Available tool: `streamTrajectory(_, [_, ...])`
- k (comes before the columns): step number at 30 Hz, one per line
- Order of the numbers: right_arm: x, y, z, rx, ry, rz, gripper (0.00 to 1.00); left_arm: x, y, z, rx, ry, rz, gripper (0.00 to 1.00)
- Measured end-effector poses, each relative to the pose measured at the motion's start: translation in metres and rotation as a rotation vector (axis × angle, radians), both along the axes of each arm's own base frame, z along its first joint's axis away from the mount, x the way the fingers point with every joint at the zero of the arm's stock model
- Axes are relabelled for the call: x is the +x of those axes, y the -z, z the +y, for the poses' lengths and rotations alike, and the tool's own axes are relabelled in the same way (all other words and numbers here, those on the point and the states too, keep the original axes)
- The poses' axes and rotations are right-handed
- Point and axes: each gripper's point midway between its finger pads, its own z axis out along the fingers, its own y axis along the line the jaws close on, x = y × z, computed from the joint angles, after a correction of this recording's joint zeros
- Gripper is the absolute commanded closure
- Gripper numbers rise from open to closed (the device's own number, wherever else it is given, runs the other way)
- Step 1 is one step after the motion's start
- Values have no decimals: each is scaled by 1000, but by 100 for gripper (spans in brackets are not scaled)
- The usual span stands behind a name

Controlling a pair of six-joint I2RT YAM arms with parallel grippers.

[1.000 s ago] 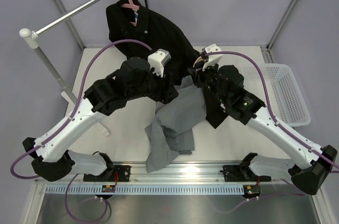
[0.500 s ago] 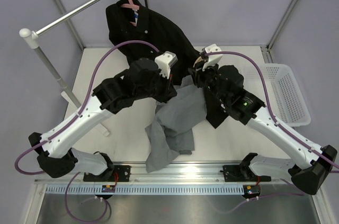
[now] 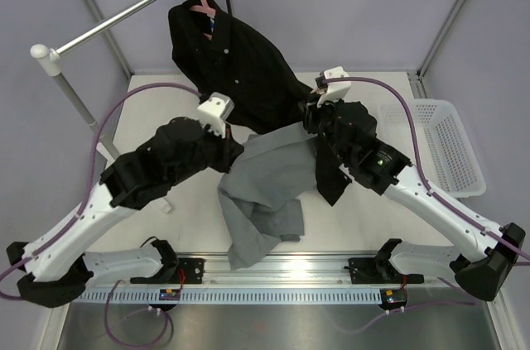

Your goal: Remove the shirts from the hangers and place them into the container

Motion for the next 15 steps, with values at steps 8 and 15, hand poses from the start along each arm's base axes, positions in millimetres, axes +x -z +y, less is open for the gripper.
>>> streamTrajectory(8, [7,-20,-14,78,115,2,100,-20,6,45,-51,-66,-52,100])
streamTrajectory(15, [7,-28,-17,142,151,32,100,-32,26,54,-73,-60,-32,100])
